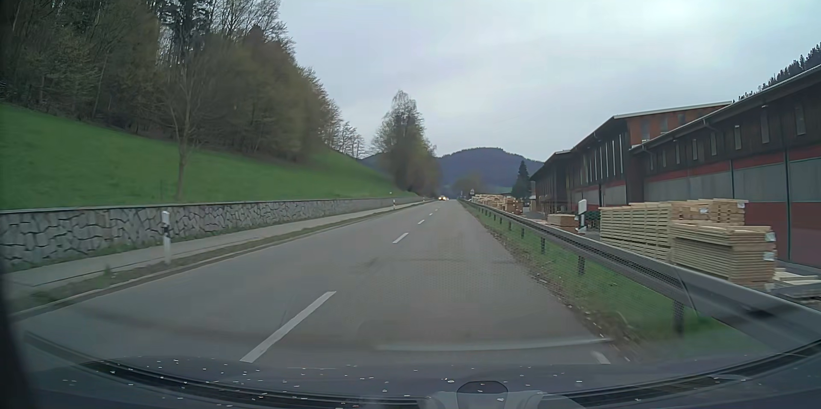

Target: Follow the waypoints while adhering to traffic rules and regulations

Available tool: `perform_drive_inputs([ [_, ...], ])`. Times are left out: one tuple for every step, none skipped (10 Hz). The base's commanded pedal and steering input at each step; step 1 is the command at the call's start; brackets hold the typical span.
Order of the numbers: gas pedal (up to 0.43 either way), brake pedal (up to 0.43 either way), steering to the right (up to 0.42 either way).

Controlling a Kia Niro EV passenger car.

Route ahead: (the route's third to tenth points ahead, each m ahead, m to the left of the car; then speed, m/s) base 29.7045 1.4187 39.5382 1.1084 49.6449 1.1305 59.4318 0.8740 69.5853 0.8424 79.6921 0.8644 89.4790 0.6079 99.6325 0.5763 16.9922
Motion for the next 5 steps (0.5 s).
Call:
perform_drive_inputs([
  [0.15,0.0,0.006],
  [0.157,0.0,0.006],
  [0.157,0.0,0.006],
  [0.157,0.0,0.006],
  [0.157,0.0,0.006],
])
